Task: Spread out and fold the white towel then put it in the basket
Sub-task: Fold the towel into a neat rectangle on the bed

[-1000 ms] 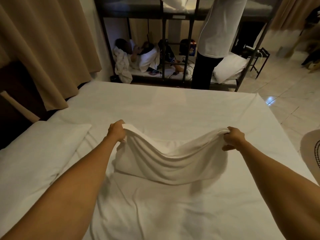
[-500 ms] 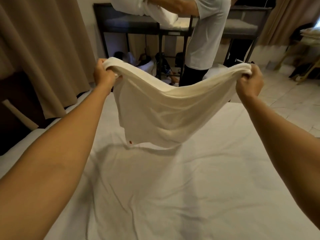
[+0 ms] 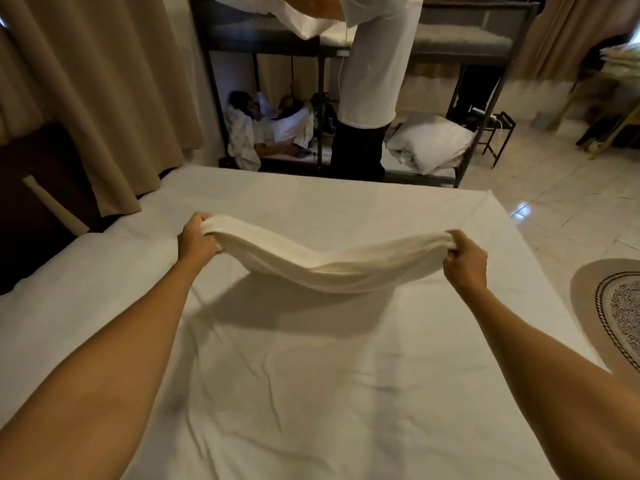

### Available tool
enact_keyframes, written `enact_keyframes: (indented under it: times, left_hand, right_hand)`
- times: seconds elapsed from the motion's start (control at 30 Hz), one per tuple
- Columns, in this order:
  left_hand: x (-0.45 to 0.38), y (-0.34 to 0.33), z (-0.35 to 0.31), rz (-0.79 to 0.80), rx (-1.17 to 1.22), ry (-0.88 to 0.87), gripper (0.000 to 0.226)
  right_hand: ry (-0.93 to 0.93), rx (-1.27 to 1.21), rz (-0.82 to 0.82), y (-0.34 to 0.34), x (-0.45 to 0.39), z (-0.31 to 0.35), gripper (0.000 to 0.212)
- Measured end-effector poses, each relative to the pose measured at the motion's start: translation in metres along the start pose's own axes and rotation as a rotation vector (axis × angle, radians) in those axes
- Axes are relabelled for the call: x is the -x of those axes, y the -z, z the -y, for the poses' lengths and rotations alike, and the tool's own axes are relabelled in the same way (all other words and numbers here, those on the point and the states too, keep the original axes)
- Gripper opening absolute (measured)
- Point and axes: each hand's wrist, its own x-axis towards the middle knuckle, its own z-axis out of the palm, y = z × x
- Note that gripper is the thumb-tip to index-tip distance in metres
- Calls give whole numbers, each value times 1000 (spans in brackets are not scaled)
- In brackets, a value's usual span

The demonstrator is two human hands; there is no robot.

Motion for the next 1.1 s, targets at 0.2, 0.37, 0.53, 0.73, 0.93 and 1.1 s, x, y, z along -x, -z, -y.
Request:
enact_keyframes:
  times: [0.2, 0.37, 0.53, 0.73, 0.93, 1.1]
  left_hand:
    - [74, -3, 103, 263, -463, -12, 26]
    - [129, -9, 160, 438, -654, 17, 31]
    - [160, -23, 206, 582, -898, -73, 55]
    - [170, -57, 316, 810, -1033, -205, 71]
    - [196, -84, 384, 854, -1361, -163, 62]
    - [204, -100, 404, 737, -1336, -93, 63]
  right_hand:
    - [-96, 295, 334, -26, 114, -73, 47]
    - [-38, 489, 582, -35, 180, -107, 53]
    - [-30, 602, 749, -51, 221, -133, 52]
    - [-32, 670, 821, -104, 266, -198, 56]
    - [-38, 728, 859, -139, 320, -264, 58]
    - [58, 805, 829, -144, 329, -284, 80]
